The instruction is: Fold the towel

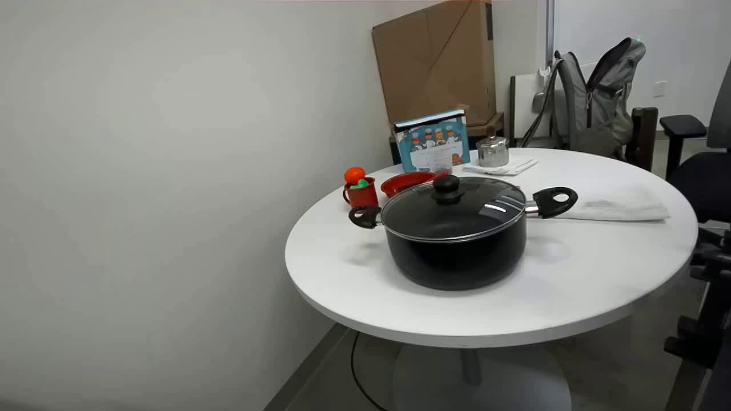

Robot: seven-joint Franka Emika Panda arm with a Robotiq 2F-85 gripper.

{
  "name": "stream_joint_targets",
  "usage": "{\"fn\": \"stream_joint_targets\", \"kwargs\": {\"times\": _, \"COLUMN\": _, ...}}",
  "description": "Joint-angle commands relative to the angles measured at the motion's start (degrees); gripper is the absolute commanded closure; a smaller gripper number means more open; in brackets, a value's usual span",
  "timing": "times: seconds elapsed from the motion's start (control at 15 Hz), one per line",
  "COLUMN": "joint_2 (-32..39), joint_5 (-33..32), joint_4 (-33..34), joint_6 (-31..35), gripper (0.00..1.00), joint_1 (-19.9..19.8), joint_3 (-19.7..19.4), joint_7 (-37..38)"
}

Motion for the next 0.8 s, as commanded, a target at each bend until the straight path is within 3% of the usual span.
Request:
{"fn": "stream_joint_targets", "kwargs": {"times": 0.0, "joint_2": 0.1, "joint_5": 0.4, "joint_4": 0.2, "joint_6": -0.2, "gripper": 0.0, "joint_1": -0.7, "joint_3": 0.4, "joint_7": -0.4}}
{"fn": "stream_joint_targets", "kwargs": {"times": 0.47, "joint_2": 0.1, "joint_5": 0.4, "joint_4": 0.2, "joint_6": -0.2, "gripper": 0.0, "joint_1": -0.7, "joint_3": 0.4, "joint_7": -0.4}}
{"fn": "stream_joint_targets", "kwargs": {"times": 0.73, "joint_2": 0.7, "joint_5": 1.3, "joint_4": -3.1, "joint_6": 7.2, "gripper": 0.0, "joint_1": -2.0, "joint_3": -1.8, "joint_7": -0.8}}
